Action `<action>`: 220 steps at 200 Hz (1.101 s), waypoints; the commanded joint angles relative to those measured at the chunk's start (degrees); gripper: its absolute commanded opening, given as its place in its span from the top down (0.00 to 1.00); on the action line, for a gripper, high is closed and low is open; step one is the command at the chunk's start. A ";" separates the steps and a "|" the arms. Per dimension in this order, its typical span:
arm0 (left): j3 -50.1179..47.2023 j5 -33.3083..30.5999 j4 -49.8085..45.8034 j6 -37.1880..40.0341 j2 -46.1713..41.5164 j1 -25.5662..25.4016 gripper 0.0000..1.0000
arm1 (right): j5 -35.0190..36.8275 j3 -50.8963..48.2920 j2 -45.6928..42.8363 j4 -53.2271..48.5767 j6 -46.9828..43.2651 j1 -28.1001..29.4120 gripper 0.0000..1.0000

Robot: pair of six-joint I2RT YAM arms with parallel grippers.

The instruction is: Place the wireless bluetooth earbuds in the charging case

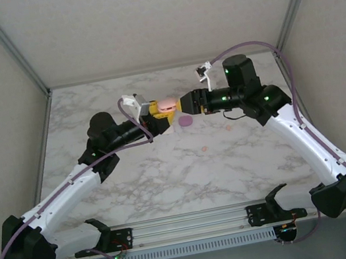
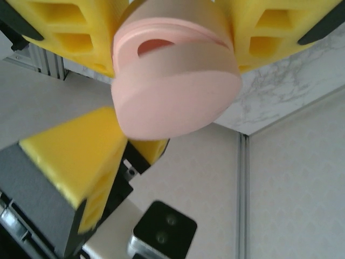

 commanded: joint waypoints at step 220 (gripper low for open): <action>-3.80 -3.23 0.72 0.05 -5.84 -1.17 0.77 | 27.93 -10.06 -6.95 -10.51 -8.29 -18.12 0.44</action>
